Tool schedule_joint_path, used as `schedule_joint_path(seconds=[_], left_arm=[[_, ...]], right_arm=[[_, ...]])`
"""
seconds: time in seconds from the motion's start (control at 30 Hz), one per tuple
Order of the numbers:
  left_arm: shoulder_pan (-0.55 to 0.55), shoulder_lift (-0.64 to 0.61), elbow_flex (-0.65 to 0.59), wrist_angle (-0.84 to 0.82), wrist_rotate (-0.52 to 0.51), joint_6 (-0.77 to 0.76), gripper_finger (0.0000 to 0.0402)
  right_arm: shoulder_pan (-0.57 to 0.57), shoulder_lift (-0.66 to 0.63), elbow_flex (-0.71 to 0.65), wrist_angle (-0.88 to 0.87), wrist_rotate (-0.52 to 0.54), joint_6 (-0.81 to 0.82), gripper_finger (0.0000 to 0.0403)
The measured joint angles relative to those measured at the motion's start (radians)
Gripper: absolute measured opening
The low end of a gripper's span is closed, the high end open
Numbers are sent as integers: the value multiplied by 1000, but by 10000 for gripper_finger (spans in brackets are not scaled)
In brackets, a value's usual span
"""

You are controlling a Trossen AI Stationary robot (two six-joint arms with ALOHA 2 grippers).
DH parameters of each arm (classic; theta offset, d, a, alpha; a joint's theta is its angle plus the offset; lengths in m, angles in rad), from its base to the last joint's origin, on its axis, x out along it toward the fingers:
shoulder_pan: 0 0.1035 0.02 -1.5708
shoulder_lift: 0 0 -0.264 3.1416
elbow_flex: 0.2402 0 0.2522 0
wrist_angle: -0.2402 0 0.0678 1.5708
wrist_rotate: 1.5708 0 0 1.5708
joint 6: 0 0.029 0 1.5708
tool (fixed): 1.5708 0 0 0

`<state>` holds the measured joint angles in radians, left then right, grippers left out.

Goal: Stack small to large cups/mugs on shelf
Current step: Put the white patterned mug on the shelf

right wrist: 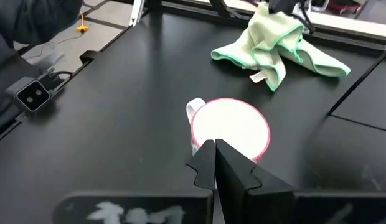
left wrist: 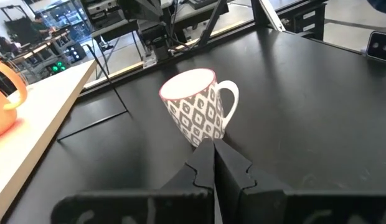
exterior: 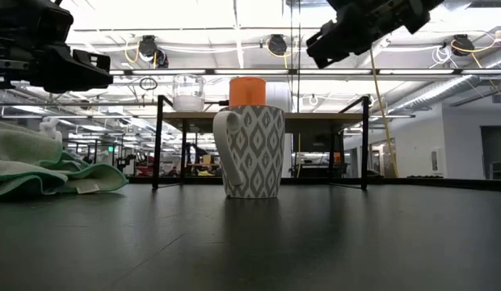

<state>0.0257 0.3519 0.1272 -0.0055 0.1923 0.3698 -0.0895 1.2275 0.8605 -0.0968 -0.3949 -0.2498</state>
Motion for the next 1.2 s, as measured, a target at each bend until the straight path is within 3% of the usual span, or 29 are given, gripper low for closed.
schedule_joint_path(seconds=[0.83,1.03,1.2], left_arm=[[0,0,-27,19,31,7,1],[0,0,-116,143,32,12,1],[0,0,-117,151,26,3,1]], right_arm=[[0,162,176,55,-3,52,0],[0,266,298,-99,-3,26,0],[0,336,403,-173,-3,2,0]])
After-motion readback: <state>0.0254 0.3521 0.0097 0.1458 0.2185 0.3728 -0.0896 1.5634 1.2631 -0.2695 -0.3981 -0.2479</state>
